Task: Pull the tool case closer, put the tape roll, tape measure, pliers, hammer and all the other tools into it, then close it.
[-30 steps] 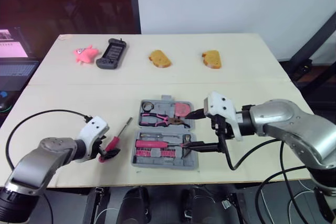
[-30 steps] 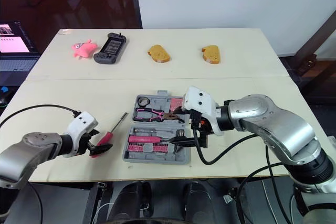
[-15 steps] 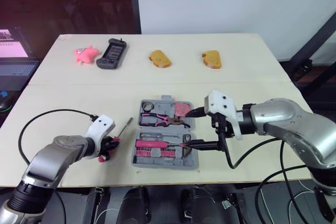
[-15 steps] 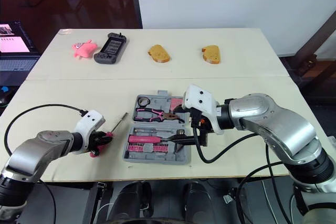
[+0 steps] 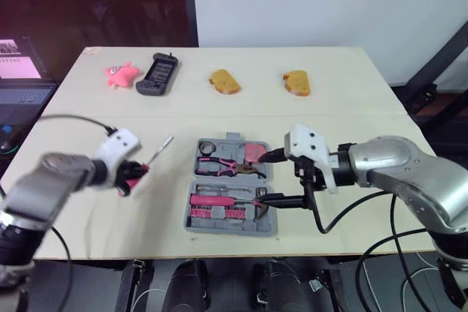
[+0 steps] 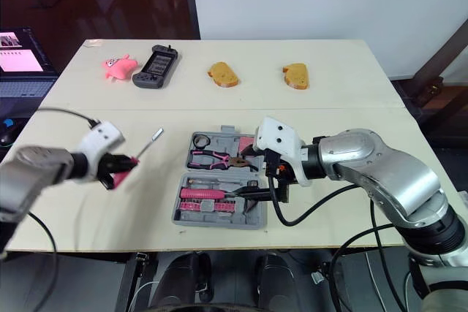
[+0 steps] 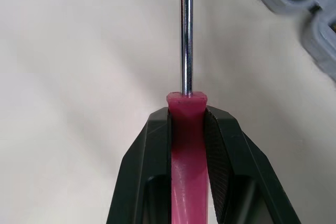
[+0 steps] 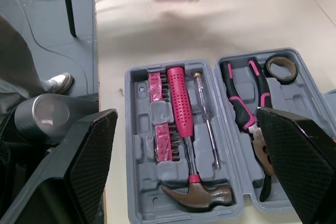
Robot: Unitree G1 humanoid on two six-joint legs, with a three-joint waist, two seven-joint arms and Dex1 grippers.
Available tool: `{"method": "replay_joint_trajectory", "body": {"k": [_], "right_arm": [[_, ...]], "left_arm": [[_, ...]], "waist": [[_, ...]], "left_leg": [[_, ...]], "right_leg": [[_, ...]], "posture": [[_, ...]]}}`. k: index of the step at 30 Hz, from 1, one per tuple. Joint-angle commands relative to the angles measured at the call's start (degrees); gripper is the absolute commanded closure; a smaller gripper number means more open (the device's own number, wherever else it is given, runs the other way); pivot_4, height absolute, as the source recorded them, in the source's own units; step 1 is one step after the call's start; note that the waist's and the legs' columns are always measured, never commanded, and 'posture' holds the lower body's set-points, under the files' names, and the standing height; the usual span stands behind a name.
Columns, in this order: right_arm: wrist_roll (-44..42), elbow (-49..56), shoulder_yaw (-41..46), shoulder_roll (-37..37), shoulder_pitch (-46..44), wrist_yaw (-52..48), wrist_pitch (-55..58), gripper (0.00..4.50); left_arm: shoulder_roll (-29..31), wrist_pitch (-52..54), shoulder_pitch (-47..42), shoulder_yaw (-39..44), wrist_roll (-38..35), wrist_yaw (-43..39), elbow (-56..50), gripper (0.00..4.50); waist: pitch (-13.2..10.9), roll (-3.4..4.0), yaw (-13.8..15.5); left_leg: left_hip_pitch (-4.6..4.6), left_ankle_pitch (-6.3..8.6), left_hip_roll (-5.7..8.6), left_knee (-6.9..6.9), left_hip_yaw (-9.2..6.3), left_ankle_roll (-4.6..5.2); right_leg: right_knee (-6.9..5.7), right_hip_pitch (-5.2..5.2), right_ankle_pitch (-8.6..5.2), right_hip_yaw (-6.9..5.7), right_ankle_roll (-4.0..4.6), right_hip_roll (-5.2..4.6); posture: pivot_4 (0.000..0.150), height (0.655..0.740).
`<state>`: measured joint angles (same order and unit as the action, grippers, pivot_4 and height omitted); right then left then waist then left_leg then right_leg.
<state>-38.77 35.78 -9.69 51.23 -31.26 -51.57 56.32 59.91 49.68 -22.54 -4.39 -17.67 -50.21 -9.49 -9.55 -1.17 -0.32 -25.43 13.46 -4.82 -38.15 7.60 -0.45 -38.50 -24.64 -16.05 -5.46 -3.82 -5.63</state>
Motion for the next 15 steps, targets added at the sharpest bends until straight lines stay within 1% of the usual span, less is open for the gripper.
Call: {"method": "replay_joint_trajectory", "body": {"k": [1,3,4,6,10,13,15], "right_arm": [[1.13,1.37,1.17,3.15,1.13,-1.15,-0.63,0.00],[2.18,1.53,1.47,5.60,2.65,-2.10,-1.43,0.00],[2.77,1.66,1.58,6.98,3.44,-2.57,-1.78,0.00],[3.87,1.38,2.25,9.53,5.33,-3.42,-2.63,0.00],[3.91,2.35,5.10,12.63,8.79,-4.09,-2.95,0.00],[3.88,3.23,5.98,13.56,9.96,-3.55,-2.30,0.00],[2.62,5.07,7.78,14.53,11.64,-3.65,-1.32,0.00]], "left_arm": [[6.60,-5.50,-3.98,-5.81,2.20,-12.78,-1.30,4.12],[10.90,-9.23,-5.12,-9.59,3.28,-21.34,-3.29,4.12],[11.57,-9.68,-6.18,-10.54,3.16,-23.77,-3.96,4.12],[10.87,-9.18,-10.13,-12.85,3.26,-27.38,-5.28,4.12],[8.40,-10.12,-15.80,-20.09,8.03,-31.83,-10.22,4.12],[6.19,-3.80,-19.44,-23.94,8.22,-34.28,-12.97,4.12],[2.97,3.68,-23.28,-28.41,9.16,-33.84,-15.97,4.12]], "waist": [[0.00,0.01,-0.06],[-0.01,0.03,-0.24],[-0.02,0.05,-0.28],[-0.04,0.04,-0.24],[-0.04,0.03,0.58],[-0.05,0.03,0.76],[-0.05,0.03,0.98]], "left_leg": [[0.01,0.02,0.00,0.01,0.04,0.04],[0.00,0.04,0.01,0.07,0.08,0.06],[-0.01,0.05,0.01,0.07,0.11,0.07],[-0.02,0.05,0.00,0.08,0.14,0.06],[-0.06,0.01,-0.02,0.03,0.13,0.01],[-0.05,0.01,-0.01,0.03,0.13,0.02],[-0.05,0.00,-0.02,0.02,0.09,0.02]], "right_leg": [[0.06,0.01,0.00,0.01,0.00,0.00],[0.19,0.02,0.01,0.00,-0.01,0.01],[0.19,0.00,0.01,0.01,-0.01,0.00],[0.20,-0.02,0.01,0.01,-0.01,0.01],[0.19,0.02,-0.01,-0.03,0.00,0.09],[0.19,0.03,0.00,-0.01,-0.02,0.09],[0.19,0.03,0.00,-0.01,-0.02,0.13]], "posture": [[0.150,0.7188],[0.150,0.7188],[0.150,0.7188],[0.150,0.7188],[0.150,0.7188],[0.150,0.7188],[0.150,0.7188]]}}
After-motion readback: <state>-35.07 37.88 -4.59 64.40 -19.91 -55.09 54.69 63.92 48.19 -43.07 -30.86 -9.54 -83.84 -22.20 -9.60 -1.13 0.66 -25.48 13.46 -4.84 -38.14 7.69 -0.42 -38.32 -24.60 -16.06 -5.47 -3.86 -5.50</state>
